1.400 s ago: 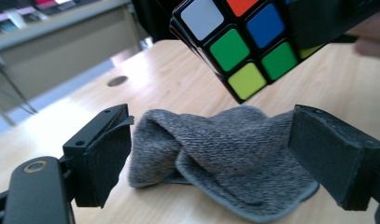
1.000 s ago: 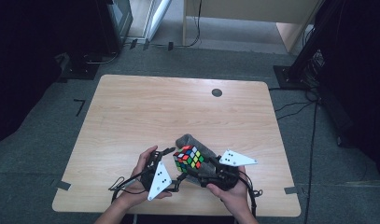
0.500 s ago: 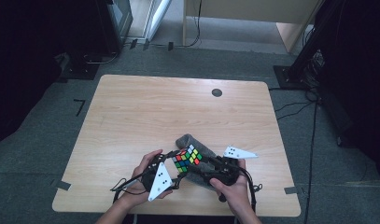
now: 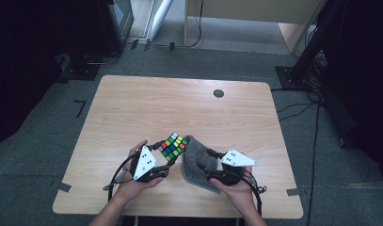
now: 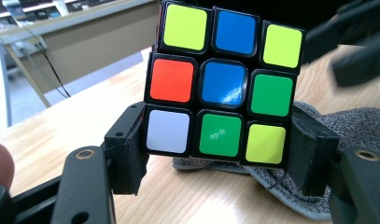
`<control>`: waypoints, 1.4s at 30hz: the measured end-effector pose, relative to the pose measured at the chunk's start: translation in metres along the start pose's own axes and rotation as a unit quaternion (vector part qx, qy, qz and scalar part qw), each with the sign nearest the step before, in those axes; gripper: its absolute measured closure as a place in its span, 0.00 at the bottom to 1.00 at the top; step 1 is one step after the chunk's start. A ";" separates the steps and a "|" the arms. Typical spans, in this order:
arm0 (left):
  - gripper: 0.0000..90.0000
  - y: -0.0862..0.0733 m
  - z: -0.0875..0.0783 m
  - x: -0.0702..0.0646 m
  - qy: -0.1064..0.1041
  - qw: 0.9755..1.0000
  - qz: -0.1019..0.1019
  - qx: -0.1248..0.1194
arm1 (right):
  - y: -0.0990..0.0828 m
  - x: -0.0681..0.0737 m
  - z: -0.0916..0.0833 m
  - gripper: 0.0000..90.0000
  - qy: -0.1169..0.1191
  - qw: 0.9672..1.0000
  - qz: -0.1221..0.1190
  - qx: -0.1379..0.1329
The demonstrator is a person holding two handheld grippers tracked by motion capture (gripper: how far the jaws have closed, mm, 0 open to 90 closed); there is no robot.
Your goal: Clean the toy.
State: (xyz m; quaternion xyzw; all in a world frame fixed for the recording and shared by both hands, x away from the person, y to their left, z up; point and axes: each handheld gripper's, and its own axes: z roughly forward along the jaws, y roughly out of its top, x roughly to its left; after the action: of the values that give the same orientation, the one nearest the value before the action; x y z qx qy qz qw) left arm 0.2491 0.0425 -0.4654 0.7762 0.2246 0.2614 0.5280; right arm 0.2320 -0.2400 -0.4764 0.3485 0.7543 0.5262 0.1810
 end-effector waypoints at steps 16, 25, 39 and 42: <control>0.37 0.000 -0.002 0.007 -0.017 0.999 -0.040 0.004 | -0.029 -0.016 0.029 0.87 -0.032 0.990 0.046 0.128; 0.37 -0.003 0.009 -0.007 -0.045 0.998 -0.029 0.031 | 0.024 0.007 -0.033 0.89 0.040 0.994 0.040 -0.093; 0.38 0.006 0.007 -0.031 -0.067 0.998 0.016 0.010 | 0.016 0.005 -0.026 0.88 0.022 0.993 0.089 -0.069; 0.38 0.005 0.010 -0.035 -0.060 0.998 0.028 0.022 | 0.028 0.024 -0.028 0.88 0.060 0.992 0.067 -0.083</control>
State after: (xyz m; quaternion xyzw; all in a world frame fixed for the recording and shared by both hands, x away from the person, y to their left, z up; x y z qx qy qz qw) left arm 0.2287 0.0121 -0.4696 0.8079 0.1764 0.2235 0.5160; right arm 0.2070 -0.2359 -0.4379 0.3497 0.6926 0.6178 0.1279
